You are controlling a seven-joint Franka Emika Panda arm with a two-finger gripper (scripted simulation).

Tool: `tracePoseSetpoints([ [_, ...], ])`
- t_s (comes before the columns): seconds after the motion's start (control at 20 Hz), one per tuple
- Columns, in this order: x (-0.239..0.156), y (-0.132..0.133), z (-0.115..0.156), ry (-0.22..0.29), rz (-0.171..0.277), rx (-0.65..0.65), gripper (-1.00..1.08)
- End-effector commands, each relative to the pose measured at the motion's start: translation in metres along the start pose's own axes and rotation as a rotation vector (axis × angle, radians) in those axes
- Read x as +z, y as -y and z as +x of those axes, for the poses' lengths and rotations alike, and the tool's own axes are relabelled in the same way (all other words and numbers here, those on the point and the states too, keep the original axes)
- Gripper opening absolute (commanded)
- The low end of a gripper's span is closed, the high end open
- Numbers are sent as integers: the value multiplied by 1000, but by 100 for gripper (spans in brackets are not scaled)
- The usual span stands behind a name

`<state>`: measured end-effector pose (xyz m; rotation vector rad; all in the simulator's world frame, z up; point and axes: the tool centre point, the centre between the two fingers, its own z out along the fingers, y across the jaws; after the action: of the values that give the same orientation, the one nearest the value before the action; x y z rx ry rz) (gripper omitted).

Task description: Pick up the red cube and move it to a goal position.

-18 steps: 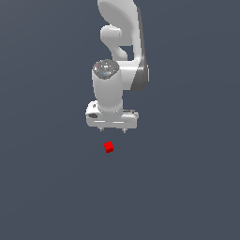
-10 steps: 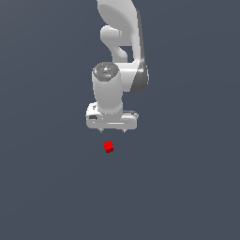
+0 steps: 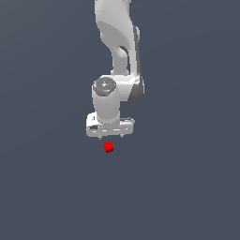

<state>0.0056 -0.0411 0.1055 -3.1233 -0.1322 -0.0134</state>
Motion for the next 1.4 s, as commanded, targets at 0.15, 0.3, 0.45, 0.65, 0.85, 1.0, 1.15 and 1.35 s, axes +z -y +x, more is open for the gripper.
tracePoseSetpoints([
  [0.15, 39, -9, 3, 5, -5, -123, 100],
  [0.3, 57, -13, 5, 7, -7, -179, 100],
  [0.45, 70, -16, 7, 9, -10, -222, 100],
  [0.65, 82, -19, 9, 11, -12, -259, 100],
  [0.85, 86, -20, 10, 11, -13, -271, 100],
  [1.0, 86, -20, 10, 11, -13, -271, -100],
  [1.15, 86, -20, 10, 11, -13, -271, -100],
  [1.35, 86, -20, 10, 11, -13, -271, -100],
])
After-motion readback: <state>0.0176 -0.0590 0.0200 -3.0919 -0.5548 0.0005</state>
